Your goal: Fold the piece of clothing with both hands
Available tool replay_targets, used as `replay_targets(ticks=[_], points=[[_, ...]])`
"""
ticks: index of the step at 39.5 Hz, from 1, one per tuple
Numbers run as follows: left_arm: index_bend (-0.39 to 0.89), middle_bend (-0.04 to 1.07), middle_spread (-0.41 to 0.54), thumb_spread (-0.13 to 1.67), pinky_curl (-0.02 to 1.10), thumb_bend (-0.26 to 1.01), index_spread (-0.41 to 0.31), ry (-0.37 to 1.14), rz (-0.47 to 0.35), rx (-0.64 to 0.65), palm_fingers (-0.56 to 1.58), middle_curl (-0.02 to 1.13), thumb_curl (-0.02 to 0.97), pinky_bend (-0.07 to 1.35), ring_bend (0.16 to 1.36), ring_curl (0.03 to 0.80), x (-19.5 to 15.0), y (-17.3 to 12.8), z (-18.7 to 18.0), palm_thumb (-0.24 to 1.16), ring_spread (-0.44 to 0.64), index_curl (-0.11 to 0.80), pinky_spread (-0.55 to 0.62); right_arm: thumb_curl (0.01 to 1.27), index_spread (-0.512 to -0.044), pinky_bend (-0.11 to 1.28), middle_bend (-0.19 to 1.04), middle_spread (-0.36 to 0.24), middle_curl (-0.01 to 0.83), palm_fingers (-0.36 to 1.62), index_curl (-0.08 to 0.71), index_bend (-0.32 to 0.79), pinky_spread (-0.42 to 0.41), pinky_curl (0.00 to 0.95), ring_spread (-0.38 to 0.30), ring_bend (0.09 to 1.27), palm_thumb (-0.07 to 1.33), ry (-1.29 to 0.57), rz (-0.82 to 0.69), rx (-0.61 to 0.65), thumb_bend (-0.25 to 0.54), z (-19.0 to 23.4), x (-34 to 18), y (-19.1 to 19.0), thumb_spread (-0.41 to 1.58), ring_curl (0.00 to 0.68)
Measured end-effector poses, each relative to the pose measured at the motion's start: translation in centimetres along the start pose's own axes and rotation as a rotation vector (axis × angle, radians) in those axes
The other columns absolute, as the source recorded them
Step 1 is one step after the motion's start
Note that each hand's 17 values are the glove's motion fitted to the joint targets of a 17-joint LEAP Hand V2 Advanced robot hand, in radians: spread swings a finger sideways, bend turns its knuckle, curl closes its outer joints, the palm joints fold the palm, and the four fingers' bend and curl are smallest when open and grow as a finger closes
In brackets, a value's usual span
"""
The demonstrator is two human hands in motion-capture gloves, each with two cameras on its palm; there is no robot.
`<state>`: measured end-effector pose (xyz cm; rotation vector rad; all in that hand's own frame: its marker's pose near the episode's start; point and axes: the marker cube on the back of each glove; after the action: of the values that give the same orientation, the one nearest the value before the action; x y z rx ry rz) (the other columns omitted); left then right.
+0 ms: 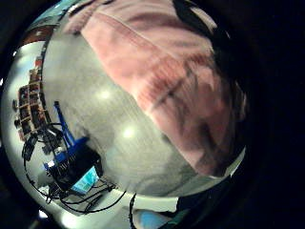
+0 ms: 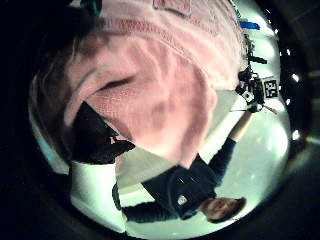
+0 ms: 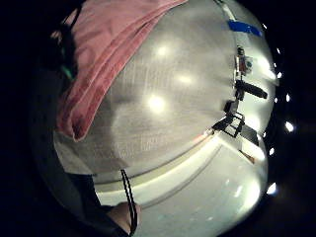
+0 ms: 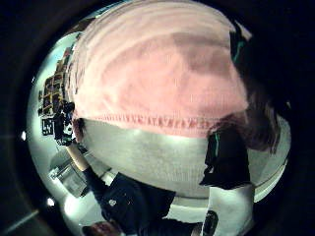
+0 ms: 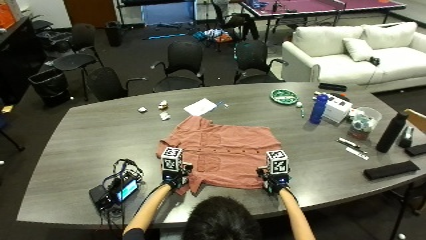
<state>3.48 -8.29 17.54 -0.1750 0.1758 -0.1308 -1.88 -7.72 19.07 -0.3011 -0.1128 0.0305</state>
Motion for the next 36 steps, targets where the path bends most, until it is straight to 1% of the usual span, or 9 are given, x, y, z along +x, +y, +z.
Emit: replay_targets(ticks=[3, 7, 11, 18, 23, 27, 29, 31, 36], points=[[0.22, 0.43, -0.076, 1.02, 0.28, 0.1, -0.139, -0.021, 0.0, 0.11, 0.83, 0.32, 0.369, 0.43, 0.52, 0.213, 0.1, -0.3, -0.2, 0.64, 0.05, 0.298, -0.01, 0.4, -0.236, 0.51, 0.23, -0.133, 0.368, 1.01, 0.243, 0.14, -0.164, 0.327, -0.198, 0.53, 0.82, 0.026, 0.012, 0.083, 0.168, 0.1, -0.3, 0.0, 1.02, 0.354], [0.25, 0.46, -0.151, 0.98, 0.31, 0.12, -0.195, -0.068, 0.023, 0.122, 1.06, 0.36, 0.412, 0.42, 0.49, 0.241, 0.5, 0.5, -0.3, 0.75, -0.1, 0.336, -0.14, 0.44, -0.246, 0.54, 0.24, -0.163, 0.394, 1.21, 0.283, 0.18, -0.26, 0.35, -0.23, 0.53, 0.89, 0.118, 0.035, 0.157, 0.149, 0.0, -0.1, 0.1, 0.9, 0.378], [0.24, 0.46, -0.199, 0.94, 0.34, 0.1, -0.226, -0.092, 0.06, 0.085, 1.11, 0.41, 0.437, 0.4, 0.48, 0.283, 0.6, 2.1, -0.9, 0.78, -0.19, 0.362, -0.2, 0.47, -0.252, 0.54, 0.25, -0.197, 0.414, 1.26, 0.316, 0.18, -0.311, 0.363, -0.248, 0.54, 0.93, 0.135, 0.027, 0.137, 0.122, -0.3, 0.3, 0.9, 0.82, 0.402], [0.22, 0.46, -0.245, 0.9, 0.37, 0.06, -0.253, -0.073, 0.202, 0.081, 1.15, 0.44, 0.474, 0.35, 0.47, 0.326, 1.3, 5.7, -3.4, 0.82, -0.27, 0.395, -0.25, 0.51, -0.259, 0.54, 0.28, -0.224, 0.444, 1.28, 0.339, 0.16, -0.338, 0.369, -0.255, 0.59, 0.96, 0.093, -0.046, 0.11, 0.073, -1.1, 3.0, 1.9, 0.78, 0.43], [0.2, 0.44, -0.263, 0.84, 0.37, 0.03, -0.261, -0.059, 0.325, 0.017, 1.15, 0.46, 0.509, 0.31, 0.47, 0.347, 2.0, 10.4, -7.9, 0.85, -0.29, 0.412, -0.26, 0.54, -0.259, 0.54, 0.29, -0.225, 0.46, 1.27, 0.355, 0.16, -0.343, 0.371, -0.249, 0.59, 0.96, 0.051, -0.106, 0.204, 0.027, -7.1, 3.9, 7.3, 0.7, 0.438], [0.19, 0.45, -0.268, 0.74, 0.38, 0.02, -0.262, -0.026, 0.366, 0.021, 1.17, 0.47, 0.554, 0.28, 0.5, 0.373, 2.2, 12.5, -13.2, 0.89, -0.3, 0.423, -0.26, 0.57, -0.258, 0.53, 0.29, -0.226, 0.468, 1.28, 0.368, 0.17, -0.345, 0.37, -0.248, 0.6, 0.98, 0.076, -0.067, 0.312, -0.001, -13.2, 4.4, 10.4, 0.64, 0.445], [0.19, 0.44, -0.269, 0.71, 0.38, 0.01, -0.263, -0.026, 0.342, 0.024, 1.18, 0.48, 0.572, 0.27, 0.5, 0.381, 2.1, 11.6, -15.7, 0.9, -0.31, 0.43, -0.27, 0.58, -0.259, 0.53, 0.29, -0.226, 0.472, 1.27, 0.375, 0.18, -0.346, 0.371, -0.248, 0.59, 0.98, 0.094, -0.029, 0.355, -0.011, -15.7, 4.5, 9.8, 0.62, 0.445], [0.18, 0.45, -0.274, 0.68, 0.38, 0.0, -0.266, -0.032, 0.273, -0.01, 1.18, 0.49, 0.588, 0.26, 0.51, 0.391, 1.7, 8.8, -17.2, 0.91, -0.31, 0.434, -0.27, 0.59, -0.259, 0.53, 0.29, -0.226, 0.475, 1.27, 0.381, 0.18, -0.347, 0.371, -0.244, 0.59, 0.99, 0.108, 0.015, 0.367, -0.019, -17.6, 4.4, 7.3, 0.59, 0.448], [0.19, 0.46, -0.276, 0.64, 0.39, -0.02, -0.268, -0.011, -0.025, -0.19, 1.17, 0.5, 0.62, 0.23, 0.51, 0.409, 0.4, 0.4, -16.1, 0.91, -0.32, 0.451, -0.26, 0.62, -0.259, 0.53, 0.3, -0.227, 0.484, 1.27, 0.392, 0.17, -0.348, 0.37, -0.242, 0.59, 0.99, 0.092, 0.099, 0.236, -0.026, -17.4, 3.6, -3.4, 0.55, 0.451]])
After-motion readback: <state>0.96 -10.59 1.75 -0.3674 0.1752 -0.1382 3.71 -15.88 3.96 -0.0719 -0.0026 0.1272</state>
